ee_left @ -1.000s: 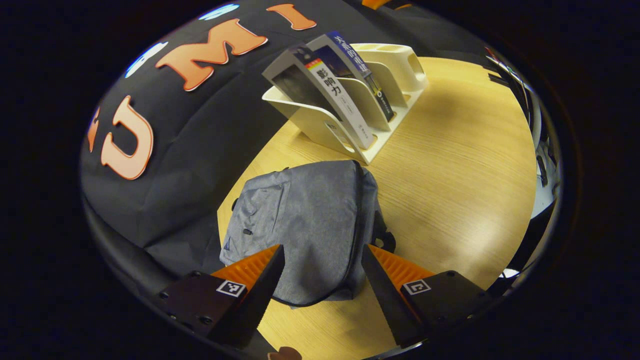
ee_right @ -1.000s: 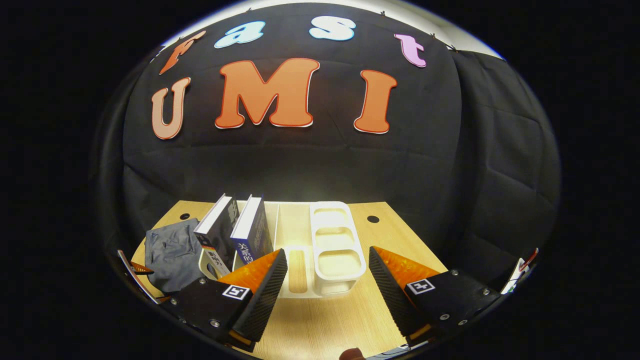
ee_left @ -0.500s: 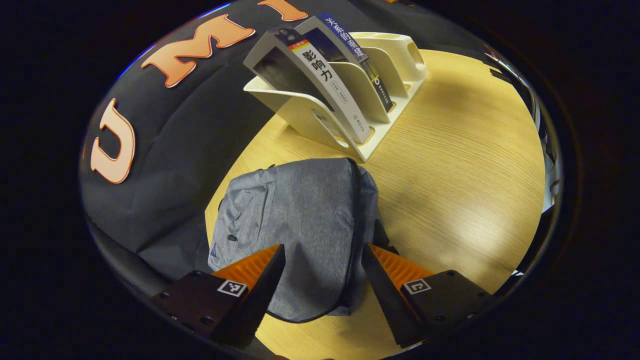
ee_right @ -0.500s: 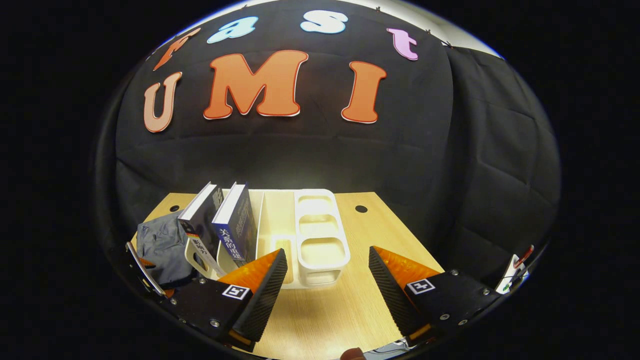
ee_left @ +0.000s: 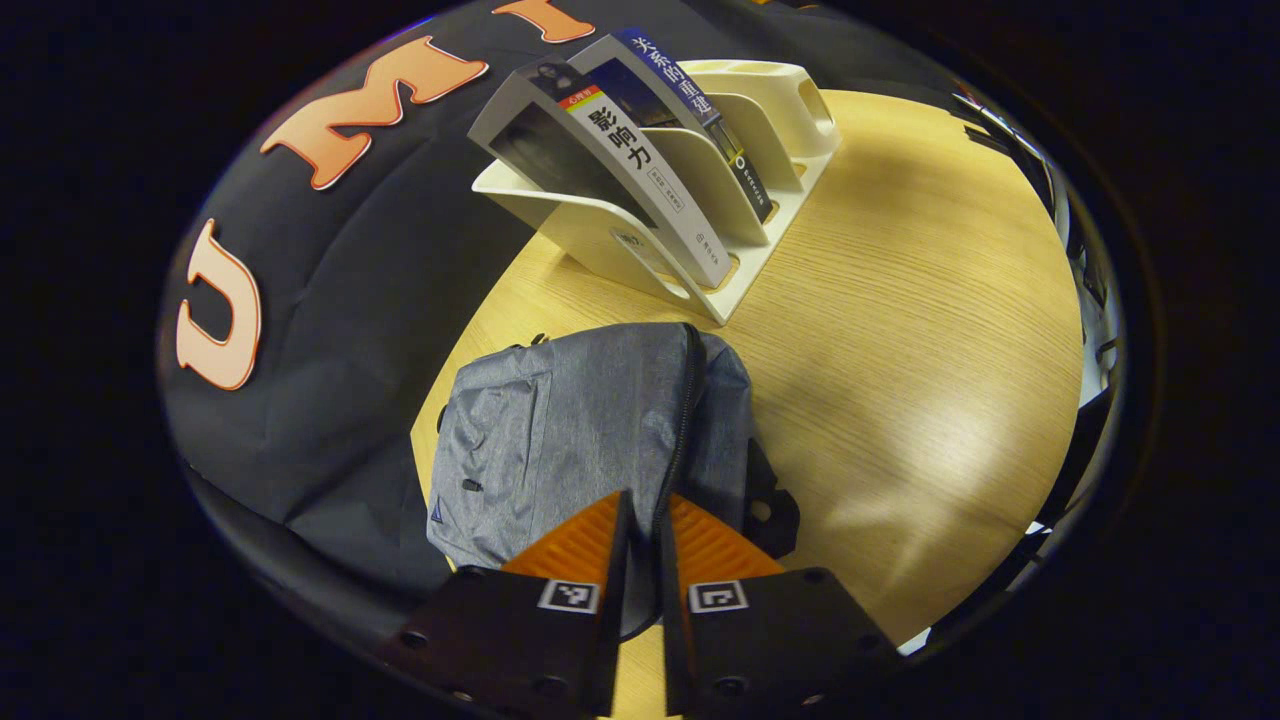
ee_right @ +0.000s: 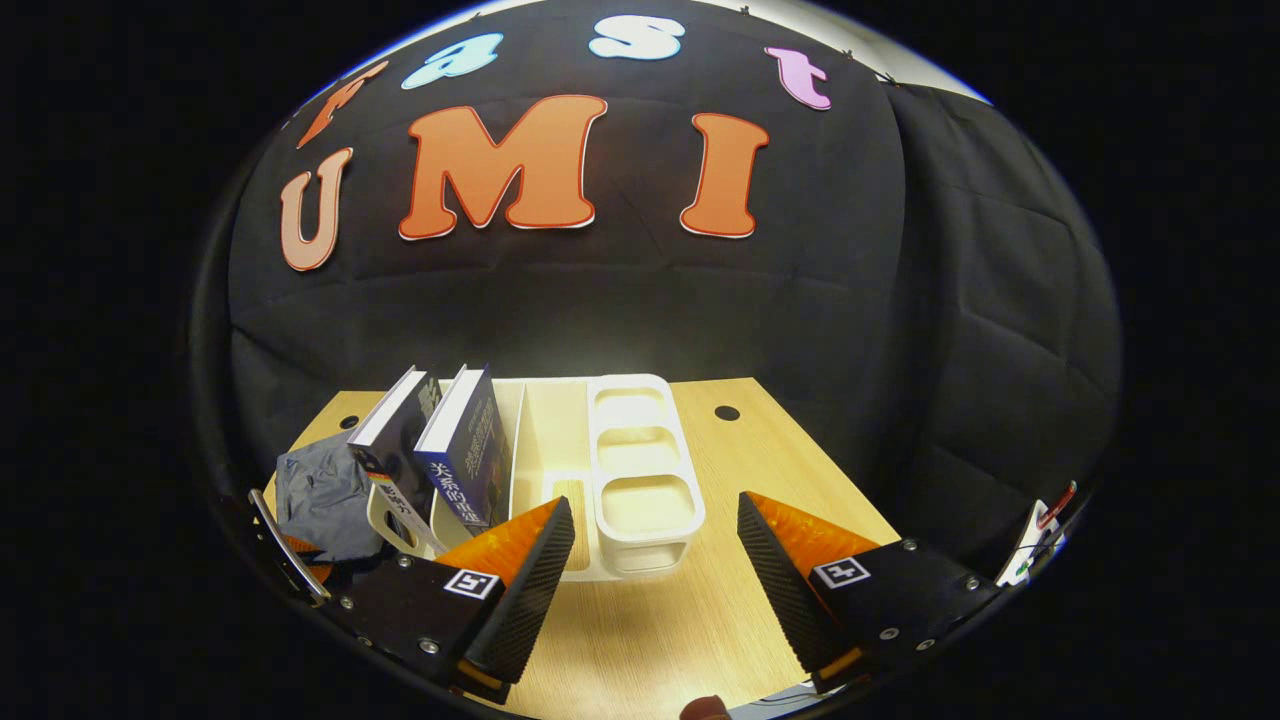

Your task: Open the schoolbag, grab two books from the bookshelf and put them into the schoolbag.

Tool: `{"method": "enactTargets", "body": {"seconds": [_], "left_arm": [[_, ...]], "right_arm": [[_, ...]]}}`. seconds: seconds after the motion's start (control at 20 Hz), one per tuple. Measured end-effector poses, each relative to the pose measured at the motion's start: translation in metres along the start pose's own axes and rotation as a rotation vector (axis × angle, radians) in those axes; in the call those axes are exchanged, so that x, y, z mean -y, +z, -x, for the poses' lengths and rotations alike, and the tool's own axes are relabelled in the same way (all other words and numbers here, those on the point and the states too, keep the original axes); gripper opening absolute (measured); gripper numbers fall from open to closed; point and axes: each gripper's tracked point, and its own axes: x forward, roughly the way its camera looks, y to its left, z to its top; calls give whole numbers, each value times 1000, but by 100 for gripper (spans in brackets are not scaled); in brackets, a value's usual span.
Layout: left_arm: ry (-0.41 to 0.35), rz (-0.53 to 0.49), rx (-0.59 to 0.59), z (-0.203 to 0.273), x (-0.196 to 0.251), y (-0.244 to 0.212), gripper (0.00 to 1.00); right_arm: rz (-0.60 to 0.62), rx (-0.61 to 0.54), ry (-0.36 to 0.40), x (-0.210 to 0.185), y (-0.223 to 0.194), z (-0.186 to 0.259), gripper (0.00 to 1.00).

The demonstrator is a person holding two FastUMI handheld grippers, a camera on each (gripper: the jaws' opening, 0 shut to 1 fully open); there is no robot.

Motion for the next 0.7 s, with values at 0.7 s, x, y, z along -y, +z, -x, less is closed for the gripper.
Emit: {"method": "enactTargets", "body": {"seconds": [0.7], "left_arm": [[-99, 66, 32, 31, -56, 24, 2]], "right_arm": [[-85, 61, -14, -45, 7, 29, 98]]}}
